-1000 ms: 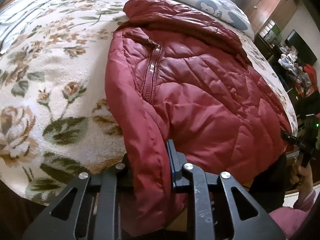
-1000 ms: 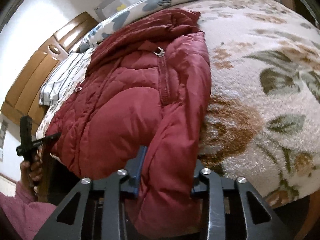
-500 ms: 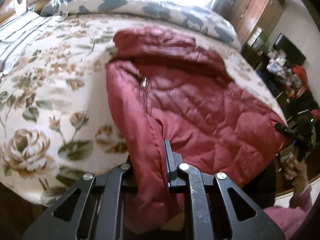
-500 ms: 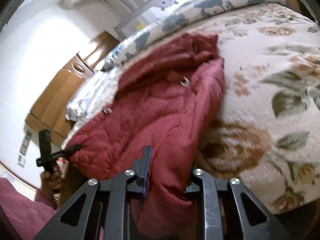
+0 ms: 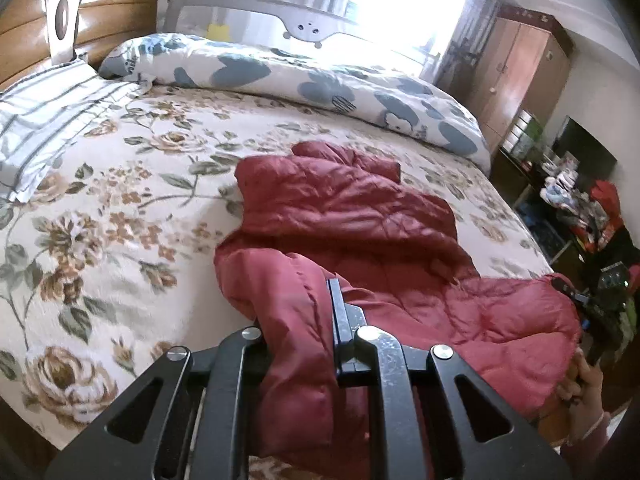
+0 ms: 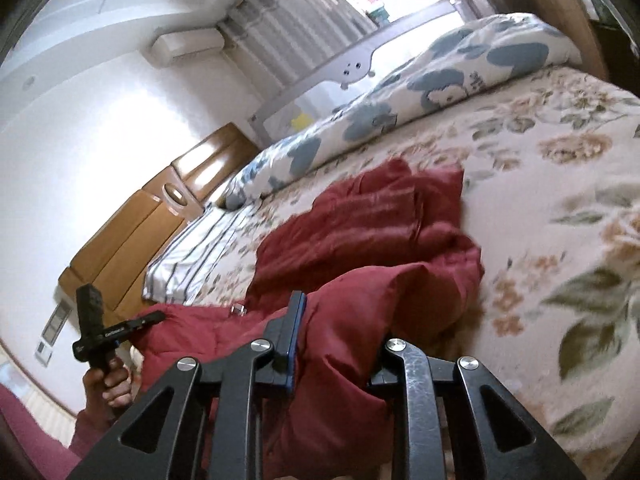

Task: Fold large clothes
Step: 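Lift the hem with both grippers and fold it toward the collar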

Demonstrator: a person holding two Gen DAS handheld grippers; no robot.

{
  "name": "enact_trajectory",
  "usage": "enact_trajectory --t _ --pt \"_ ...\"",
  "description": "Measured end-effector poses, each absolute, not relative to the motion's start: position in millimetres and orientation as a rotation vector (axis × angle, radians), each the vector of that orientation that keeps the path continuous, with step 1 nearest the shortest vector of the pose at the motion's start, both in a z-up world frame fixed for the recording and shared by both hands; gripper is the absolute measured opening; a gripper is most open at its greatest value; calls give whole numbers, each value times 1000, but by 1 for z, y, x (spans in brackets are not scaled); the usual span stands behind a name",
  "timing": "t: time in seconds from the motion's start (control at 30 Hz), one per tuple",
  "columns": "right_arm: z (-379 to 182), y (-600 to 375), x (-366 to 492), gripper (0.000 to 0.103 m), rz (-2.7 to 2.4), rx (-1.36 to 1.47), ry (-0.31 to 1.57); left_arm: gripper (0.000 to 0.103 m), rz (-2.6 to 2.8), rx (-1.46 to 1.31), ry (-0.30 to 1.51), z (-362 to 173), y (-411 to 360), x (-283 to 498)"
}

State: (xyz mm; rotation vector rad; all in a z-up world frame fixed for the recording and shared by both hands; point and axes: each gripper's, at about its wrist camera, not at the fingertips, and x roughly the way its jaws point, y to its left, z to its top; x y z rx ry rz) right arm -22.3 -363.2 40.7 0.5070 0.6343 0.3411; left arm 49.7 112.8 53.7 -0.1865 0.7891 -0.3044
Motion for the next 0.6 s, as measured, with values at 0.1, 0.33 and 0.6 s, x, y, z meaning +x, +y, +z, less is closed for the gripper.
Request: enact_trajectory --t 0.1,0.33,0.6 --pt "46 -366 -9 22 311 501 622 13 -274 -196 791 57 112 63" --pt "55 -355 21 22 244 410 608 13 -207 -197 782 60 102 92" --pt "57 -356 60 22 205 396 592 14 -158 -190 764 63 90 127"
